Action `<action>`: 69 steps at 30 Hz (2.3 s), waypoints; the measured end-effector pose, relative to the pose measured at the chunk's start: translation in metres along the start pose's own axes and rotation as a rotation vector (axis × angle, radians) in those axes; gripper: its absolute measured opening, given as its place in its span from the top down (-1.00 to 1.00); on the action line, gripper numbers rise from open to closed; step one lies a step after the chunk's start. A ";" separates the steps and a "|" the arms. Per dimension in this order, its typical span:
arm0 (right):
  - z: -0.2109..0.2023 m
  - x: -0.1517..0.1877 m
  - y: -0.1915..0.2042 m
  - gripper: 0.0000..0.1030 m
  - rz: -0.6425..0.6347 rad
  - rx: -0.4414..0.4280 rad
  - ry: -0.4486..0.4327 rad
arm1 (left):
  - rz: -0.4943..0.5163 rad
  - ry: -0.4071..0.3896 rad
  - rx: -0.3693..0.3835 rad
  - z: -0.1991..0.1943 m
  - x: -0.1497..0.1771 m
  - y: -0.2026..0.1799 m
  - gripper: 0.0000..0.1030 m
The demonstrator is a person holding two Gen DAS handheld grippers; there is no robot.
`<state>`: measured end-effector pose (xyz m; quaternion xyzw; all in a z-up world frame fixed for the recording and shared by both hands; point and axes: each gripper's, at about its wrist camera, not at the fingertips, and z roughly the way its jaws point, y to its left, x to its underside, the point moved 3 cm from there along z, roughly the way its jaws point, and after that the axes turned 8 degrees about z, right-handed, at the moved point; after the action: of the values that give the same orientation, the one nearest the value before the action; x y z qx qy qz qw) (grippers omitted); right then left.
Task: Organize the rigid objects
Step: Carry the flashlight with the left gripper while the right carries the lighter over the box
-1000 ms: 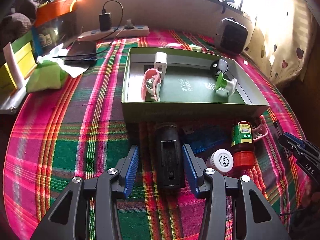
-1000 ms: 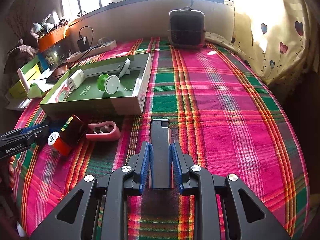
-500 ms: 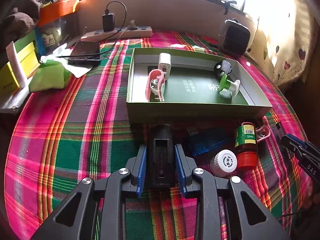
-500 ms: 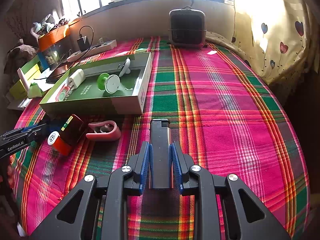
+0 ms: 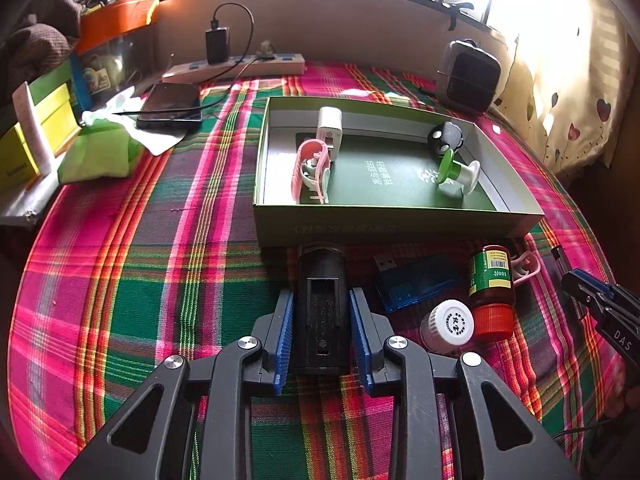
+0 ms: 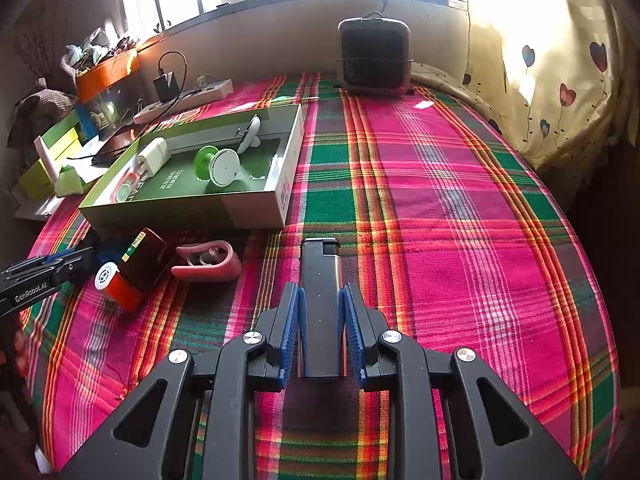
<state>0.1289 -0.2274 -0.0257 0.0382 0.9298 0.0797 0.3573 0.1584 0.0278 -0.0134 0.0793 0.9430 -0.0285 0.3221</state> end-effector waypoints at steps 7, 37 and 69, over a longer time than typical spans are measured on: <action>-0.001 -0.001 -0.001 0.53 0.001 -0.002 -0.006 | -0.007 -0.011 0.011 -0.005 -0.001 0.000 0.50; -0.003 -0.053 0.046 0.53 -0.058 -0.136 -0.030 | 0.032 -0.096 0.107 -0.015 -0.058 -0.015 0.50; 0.080 -0.101 0.064 0.53 -0.061 -0.017 0.046 | 0.061 -0.012 0.102 0.066 -0.111 -0.018 0.50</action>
<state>0.2579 -0.1674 -0.0066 0.0049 0.9377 0.0775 0.3386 0.2819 -0.0113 0.0020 0.1242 0.9354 -0.0670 0.3241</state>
